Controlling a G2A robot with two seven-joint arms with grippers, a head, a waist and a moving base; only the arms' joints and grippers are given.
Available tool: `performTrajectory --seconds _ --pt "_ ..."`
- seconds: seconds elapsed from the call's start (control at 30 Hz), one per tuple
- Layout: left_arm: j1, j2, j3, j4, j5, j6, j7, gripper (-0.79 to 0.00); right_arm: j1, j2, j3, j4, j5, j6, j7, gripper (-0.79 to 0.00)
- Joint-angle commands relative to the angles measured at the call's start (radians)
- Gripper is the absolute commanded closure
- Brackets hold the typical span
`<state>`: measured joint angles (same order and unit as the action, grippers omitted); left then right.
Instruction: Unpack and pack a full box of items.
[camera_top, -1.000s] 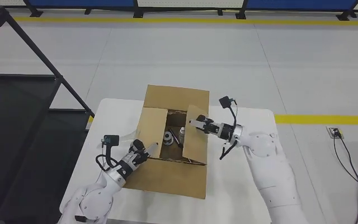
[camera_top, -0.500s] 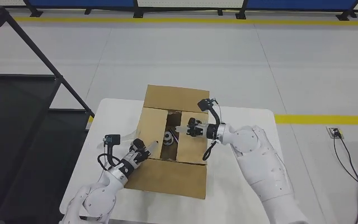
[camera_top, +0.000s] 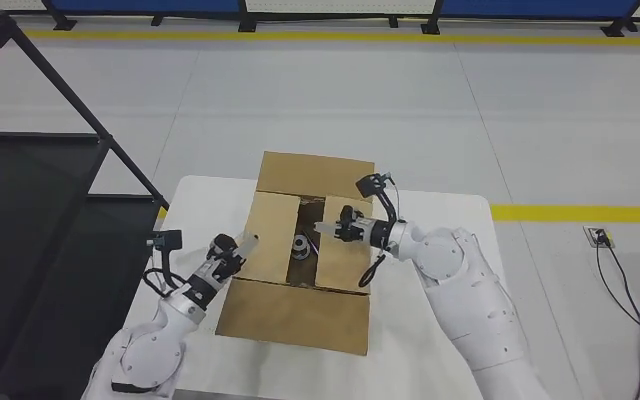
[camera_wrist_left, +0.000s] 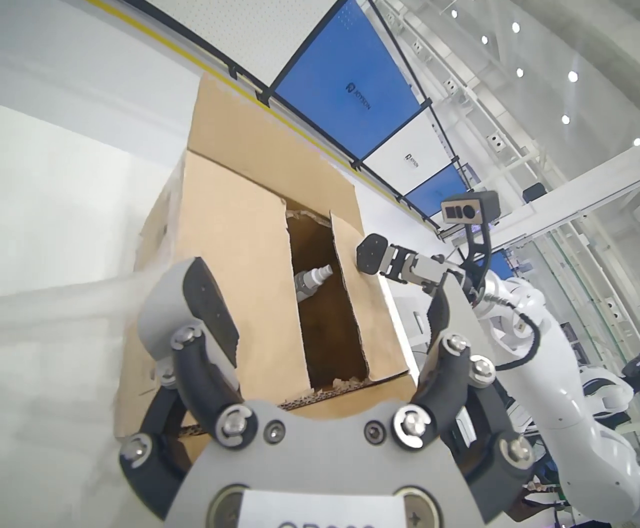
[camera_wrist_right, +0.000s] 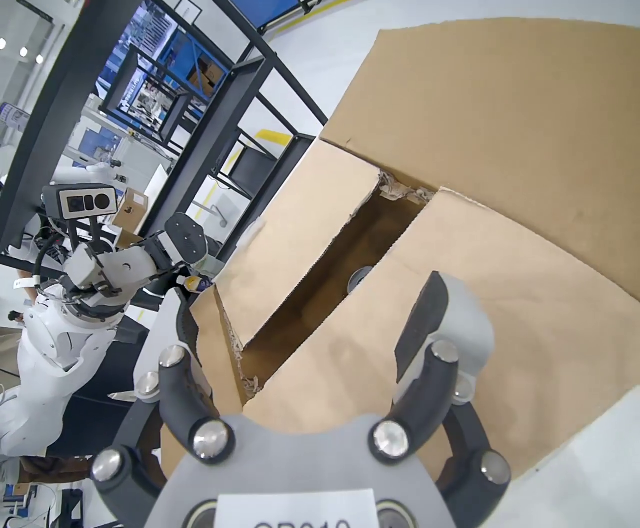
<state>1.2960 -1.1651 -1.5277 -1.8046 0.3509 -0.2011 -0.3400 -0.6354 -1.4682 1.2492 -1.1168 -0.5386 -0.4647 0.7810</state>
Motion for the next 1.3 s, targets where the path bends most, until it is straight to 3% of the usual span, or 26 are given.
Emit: performTrajectory --seconds 0.0,0.23,0.4,0.53,0.73,0.97,1.27 --pt "0.016 0.007 -0.068 -0.01 -0.059 -0.014 -0.038 -0.785 -0.02 0.006 0.01 -0.039 -0.012 0.02 -0.005 -0.785" --pt "0.075 0.042 -0.301 0.044 -0.188 -0.07 -0.297 -0.785 -0.02 0.006 0.01 -0.039 -0.012 0.02 -0.005 -0.785" --pt "0.092 0.064 -0.375 0.11 -0.278 -0.078 -0.527 -0.785 -0.039 0.006 0.009 -0.057 -0.009 0.032 -0.055 -0.785" --pt "0.097 0.081 -0.373 0.138 -0.312 -0.109 -0.733 -0.785 -0.057 0.011 0.061 -0.051 0.04 0.055 -0.192 -0.785" --pt "0.078 0.101 -0.333 0.174 -0.365 -0.164 -0.947 -0.785 -0.045 0.012 0.09 0.016 -0.042 0.228 -0.417 -0.785" --pt "0.065 0.113 -0.26 0.174 -0.428 -0.177 -1.051 -0.785 0.008 0.008 0.095 0.156 -0.024 0.239 -0.539 -0.785" --pt "0.072 0.122 -0.245 0.12 -0.543 -0.163 -1.022 -0.785 0.122 -0.007 0.077 0.385 0.045 0.178 -0.601 -0.785"
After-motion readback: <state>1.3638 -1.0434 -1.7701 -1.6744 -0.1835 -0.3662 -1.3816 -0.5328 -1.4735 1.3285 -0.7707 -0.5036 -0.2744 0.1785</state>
